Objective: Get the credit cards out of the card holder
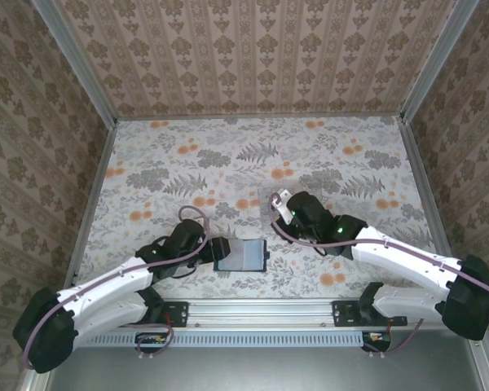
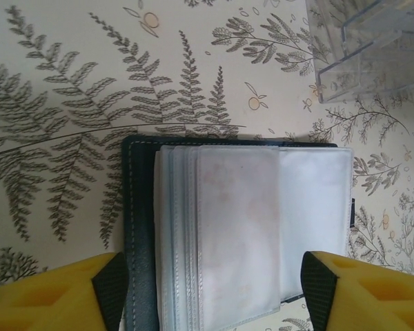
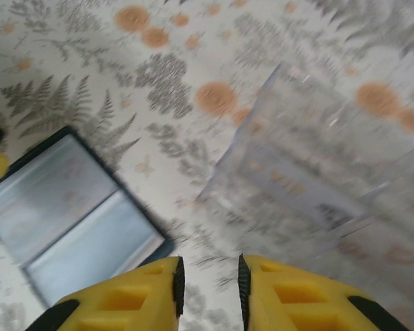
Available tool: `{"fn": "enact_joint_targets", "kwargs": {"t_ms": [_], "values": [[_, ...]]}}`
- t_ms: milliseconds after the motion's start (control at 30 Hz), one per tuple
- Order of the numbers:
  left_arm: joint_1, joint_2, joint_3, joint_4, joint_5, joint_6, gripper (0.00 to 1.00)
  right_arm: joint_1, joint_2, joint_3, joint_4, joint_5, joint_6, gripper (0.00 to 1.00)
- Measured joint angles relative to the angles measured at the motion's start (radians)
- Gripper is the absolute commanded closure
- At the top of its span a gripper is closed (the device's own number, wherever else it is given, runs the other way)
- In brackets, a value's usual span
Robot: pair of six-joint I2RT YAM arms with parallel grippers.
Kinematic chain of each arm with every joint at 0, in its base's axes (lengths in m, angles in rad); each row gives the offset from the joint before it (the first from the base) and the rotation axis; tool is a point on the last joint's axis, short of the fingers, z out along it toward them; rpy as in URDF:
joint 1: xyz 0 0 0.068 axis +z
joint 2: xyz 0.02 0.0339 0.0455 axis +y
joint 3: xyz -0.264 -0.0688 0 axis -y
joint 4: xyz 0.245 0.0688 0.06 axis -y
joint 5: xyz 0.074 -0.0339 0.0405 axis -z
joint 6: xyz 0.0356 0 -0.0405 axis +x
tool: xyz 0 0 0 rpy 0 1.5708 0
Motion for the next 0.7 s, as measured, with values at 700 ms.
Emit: {"fn": "enact_joint_targets", "kwargs": {"t_ms": [700], "values": [[-0.039,0.155,0.052,0.039,0.004,-0.018,0.43,0.101,0.402,-0.042,0.143,-0.107,0.404,0.81]]}}
